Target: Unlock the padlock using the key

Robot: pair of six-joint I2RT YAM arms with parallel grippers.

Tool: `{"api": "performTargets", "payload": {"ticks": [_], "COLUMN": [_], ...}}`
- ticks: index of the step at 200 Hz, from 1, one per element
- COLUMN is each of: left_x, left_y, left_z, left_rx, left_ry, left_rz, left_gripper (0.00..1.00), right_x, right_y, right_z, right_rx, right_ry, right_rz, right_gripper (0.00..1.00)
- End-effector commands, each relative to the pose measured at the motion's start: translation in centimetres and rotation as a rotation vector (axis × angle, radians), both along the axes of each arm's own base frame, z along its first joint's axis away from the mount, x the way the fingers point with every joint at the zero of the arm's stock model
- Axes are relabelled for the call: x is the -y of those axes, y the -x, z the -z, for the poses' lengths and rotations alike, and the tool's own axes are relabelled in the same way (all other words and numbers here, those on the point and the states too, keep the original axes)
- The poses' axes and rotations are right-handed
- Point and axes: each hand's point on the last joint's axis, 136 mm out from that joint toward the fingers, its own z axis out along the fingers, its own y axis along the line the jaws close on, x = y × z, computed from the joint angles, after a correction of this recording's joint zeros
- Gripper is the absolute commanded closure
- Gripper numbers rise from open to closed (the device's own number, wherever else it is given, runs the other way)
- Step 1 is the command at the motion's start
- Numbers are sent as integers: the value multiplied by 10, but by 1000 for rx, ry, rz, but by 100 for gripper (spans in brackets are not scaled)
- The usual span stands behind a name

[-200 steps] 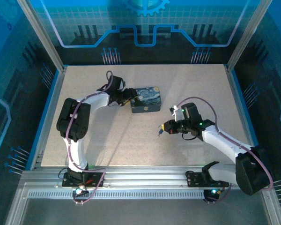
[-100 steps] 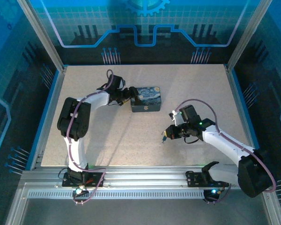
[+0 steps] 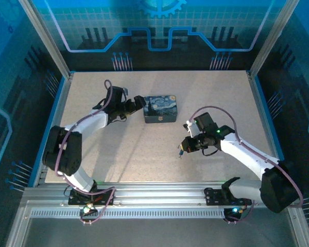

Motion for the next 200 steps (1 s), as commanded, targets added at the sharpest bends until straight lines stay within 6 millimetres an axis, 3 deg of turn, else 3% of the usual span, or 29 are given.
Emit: {"api": "performTargets", "payload": {"ticks": [1, 71, 80, 137, 200], "left_x": [-16, -54, -56, -62, -60], "left_y": [15, 70, 75, 89, 91], "left_z": [-4, -12, -12, -7, 1], "left_rx": [40, 82, 81, 67, 42], "left_ry": [-16, -90, -91, -112, -105], "left_rz": [-50, -163, -169, -174, -165], "left_gripper": [1, 1, 1, 1, 1], "right_x": [-2, -3, -9, -25, -52], "right_y": [2, 3, -6, -13, -24], "right_z": [-1, 20, 13, 30, 47], "right_rx": [-18, -88, -68, -101, -139], "right_ry": [40, 117, 110, 118, 90], "right_rz": [-37, -87, -90, -133, -179], "right_gripper": [100, 100, 100, 100, 100]}}
